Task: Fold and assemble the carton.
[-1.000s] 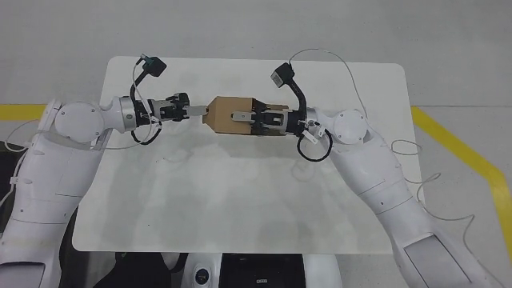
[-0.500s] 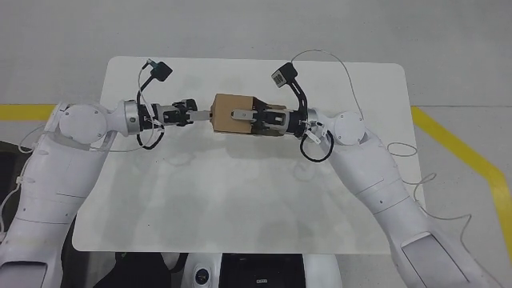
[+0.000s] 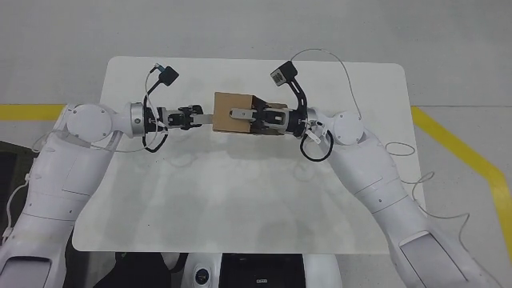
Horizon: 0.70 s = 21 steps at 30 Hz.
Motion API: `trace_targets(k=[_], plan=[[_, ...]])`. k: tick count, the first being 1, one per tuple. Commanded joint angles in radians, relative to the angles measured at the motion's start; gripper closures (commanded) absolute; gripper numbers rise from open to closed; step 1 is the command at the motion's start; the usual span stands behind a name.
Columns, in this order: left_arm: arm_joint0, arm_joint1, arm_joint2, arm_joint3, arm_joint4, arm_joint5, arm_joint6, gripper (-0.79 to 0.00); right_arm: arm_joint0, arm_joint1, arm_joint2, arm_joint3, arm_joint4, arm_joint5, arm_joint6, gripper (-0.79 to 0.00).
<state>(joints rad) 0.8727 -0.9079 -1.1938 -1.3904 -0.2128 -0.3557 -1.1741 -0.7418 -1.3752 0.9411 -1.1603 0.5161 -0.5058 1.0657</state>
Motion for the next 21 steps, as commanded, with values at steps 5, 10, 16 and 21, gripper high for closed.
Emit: trace_targets(k=[5,10,16,21], plan=[[-0.012,-0.007,0.019,0.020,-0.031,-0.004,0.004,-0.785,0.002,-0.004,-0.004,0.004,0.013,-0.005,0.010,0.000],[-0.023,-0.012,0.032,0.034,-0.055,0.000,0.011,-0.785,0.003,-0.006,-0.006,0.008,0.020,-0.007,0.019,0.000],[-0.035,-0.018,0.047,0.052,-0.081,0.000,-0.001,-0.785,0.003,-0.008,-0.004,0.011,0.025,-0.013,0.027,0.000],[-0.042,-0.022,0.060,0.054,-0.086,-0.001,-0.003,-0.785,0.003,-0.009,-0.003,0.010,0.027,-0.014,0.032,0.000]])
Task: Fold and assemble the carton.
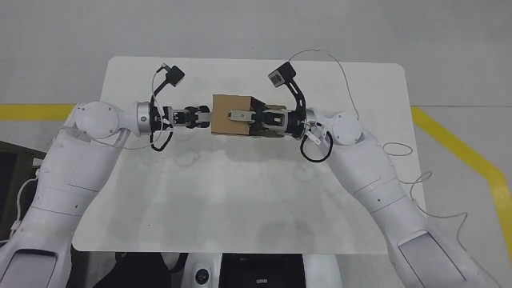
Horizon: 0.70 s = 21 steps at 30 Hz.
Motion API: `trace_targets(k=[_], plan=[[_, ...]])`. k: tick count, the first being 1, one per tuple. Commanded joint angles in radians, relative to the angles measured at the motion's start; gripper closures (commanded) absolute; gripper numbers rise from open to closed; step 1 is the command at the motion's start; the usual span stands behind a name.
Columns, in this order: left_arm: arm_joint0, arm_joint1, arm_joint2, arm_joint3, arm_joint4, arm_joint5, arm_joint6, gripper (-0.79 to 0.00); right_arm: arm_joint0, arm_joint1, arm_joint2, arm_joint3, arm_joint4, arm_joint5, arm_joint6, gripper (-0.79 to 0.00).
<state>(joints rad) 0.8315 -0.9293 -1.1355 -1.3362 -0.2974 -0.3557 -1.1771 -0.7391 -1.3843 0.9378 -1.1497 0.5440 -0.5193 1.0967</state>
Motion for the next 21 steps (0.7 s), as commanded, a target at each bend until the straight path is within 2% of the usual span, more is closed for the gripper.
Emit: trace_targets(k=[1,12,21], plan=[[-0.002,-0.001,0.004,-0.001,-0.002,-0.001,0.000,-0.785,0.000,0.000,0.001,0.000,-0.001,-0.001,0.001,0.000],[-0.010,-0.004,0.010,0.003,0.009,-0.007,0.002,-0.785,-0.004,0.000,0.010,-0.003,-0.009,0.001,0.004,0.000],[0.006,0.011,-0.048,0.021,0.063,-0.021,0.030,-0.785,-0.007,0.008,0.033,0.002,-0.060,0.015,-0.023,0.000]])
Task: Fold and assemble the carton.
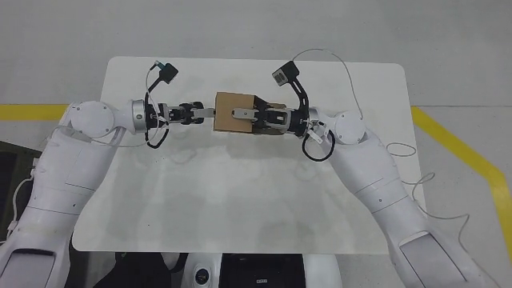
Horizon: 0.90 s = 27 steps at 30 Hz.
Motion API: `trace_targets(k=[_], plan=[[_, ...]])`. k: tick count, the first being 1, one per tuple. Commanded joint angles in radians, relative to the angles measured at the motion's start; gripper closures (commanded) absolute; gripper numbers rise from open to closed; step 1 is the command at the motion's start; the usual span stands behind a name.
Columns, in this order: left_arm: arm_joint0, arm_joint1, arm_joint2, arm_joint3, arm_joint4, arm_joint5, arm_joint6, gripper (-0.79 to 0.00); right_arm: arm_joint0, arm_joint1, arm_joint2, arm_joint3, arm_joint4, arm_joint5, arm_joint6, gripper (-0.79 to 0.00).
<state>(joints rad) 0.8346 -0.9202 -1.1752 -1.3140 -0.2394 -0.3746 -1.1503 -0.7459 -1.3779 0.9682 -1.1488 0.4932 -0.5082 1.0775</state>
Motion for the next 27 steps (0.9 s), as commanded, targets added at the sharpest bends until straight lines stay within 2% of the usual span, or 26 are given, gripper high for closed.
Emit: trace_targets(k=[1,8,13,18,22,23,25,27], plan=[[0.006,0.004,-0.016,-0.005,0.010,-0.004,0.006,-0.785,0.000,0.003,0.006,0.000,-0.018,0.009,-0.008,0.000],[0.041,0.017,-0.064,-0.049,0.037,-0.054,0.031,-0.785,-0.002,0.017,0.029,0.042,-0.121,0.099,-0.044,0.000],[0.075,0.024,-0.100,-0.095,0.066,-0.155,0.082,-0.785,-0.006,0.020,0.027,0.105,-0.138,0.162,-0.044,0.000],[0.128,0.032,-0.139,-0.163,0.190,-0.264,0.175,-0.785,0.000,0.014,0.010,0.185,-0.121,0.190,-0.032,0.000],[0.174,0.037,-0.173,-0.228,0.372,-0.364,0.286,-0.785,0.006,0.011,0.003,0.230,-0.118,0.194,-0.025,0.000],[0.187,0.038,-0.180,-0.249,0.434,-0.389,0.323,-0.785,0.008,0.011,0.002,0.237,-0.119,0.195,-0.023,-0.065],[0.218,0.037,-0.193,-0.293,0.577,-0.429,0.410,-0.785,0.011,0.010,0.002,0.246,-0.118,0.196,-0.018,-0.292],[0.254,0.033,-0.196,-0.330,0.697,-0.453,0.503,-0.785,0.012,0.011,0.003,0.254,-0.119,0.198,-0.014,-0.477]])
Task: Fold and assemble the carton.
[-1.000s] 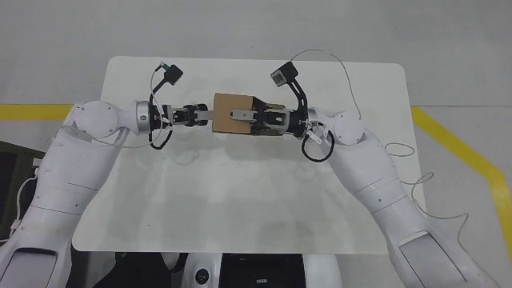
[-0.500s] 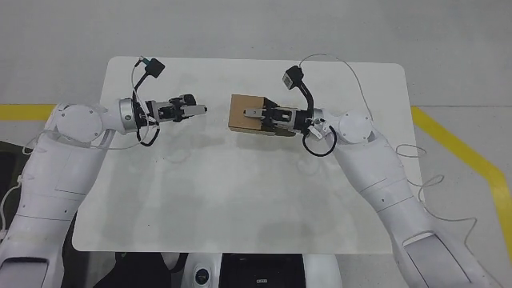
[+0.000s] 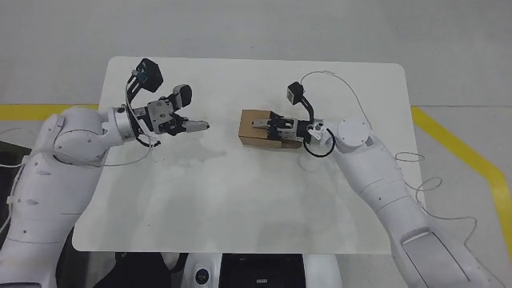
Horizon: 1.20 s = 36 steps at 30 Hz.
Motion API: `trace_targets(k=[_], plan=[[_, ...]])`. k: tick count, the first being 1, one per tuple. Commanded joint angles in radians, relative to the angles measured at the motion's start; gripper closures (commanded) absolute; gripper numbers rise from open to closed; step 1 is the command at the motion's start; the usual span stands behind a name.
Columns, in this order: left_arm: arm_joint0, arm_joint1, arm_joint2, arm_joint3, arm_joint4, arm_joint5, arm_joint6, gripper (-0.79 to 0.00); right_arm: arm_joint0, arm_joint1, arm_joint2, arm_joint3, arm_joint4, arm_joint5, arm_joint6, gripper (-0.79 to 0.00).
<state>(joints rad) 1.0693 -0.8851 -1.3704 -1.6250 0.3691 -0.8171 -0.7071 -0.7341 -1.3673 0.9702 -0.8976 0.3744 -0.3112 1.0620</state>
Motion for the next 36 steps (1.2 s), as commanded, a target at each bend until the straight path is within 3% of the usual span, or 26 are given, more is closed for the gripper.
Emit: trace_targets(k=[1,3,9,15,25,31,33,36], plan=[[0.035,-0.004,-0.001,-0.035,0.151,-0.017,0.104,-0.785,0.000,0.001,0.001,0.005,-0.001,0.001,0.003,-0.548],[0.063,-0.009,0.008,-0.055,0.272,-0.021,0.196,-0.785,-0.001,0.002,0.004,0.008,-0.002,0.002,0.007,-0.616],[0.103,-0.029,0.062,-0.071,0.562,0.003,0.462,-0.785,-0.012,0.011,0.018,-0.023,-0.015,0.016,0.028,-0.646],[0.081,-0.042,0.121,-0.037,0.877,0.045,0.696,-0.785,-0.049,0.038,0.072,-0.119,-0.053,0.043,0.033,-0.674],[-0.003,-0.066,0.244,0.113,1.194,0.134,1.059,-0.785,-0.157,0.083,0.161,-0.348,-0.105,0.123,0.050,-0.693],[-0.003,-0.066,0.244,0.113,1.194,0.134,1.059,-0.785,-0.215,0.102,0.203,-0.451,-0.110,0.159,0.066,-0.708],[-0.003,-0.066,0.244,0.113,1.194,0.134,1.059,-0.785,-0.235,0.108,0.215,-0.481,-0.117,0.168,0.069,-0.785],[-0.001,-0.066,0.244,0.113,1.194,0.137,1.055,-0.785,-0.271,0.117,0.228,-0.540,-0.135,0.193,0.068,-0.785]])
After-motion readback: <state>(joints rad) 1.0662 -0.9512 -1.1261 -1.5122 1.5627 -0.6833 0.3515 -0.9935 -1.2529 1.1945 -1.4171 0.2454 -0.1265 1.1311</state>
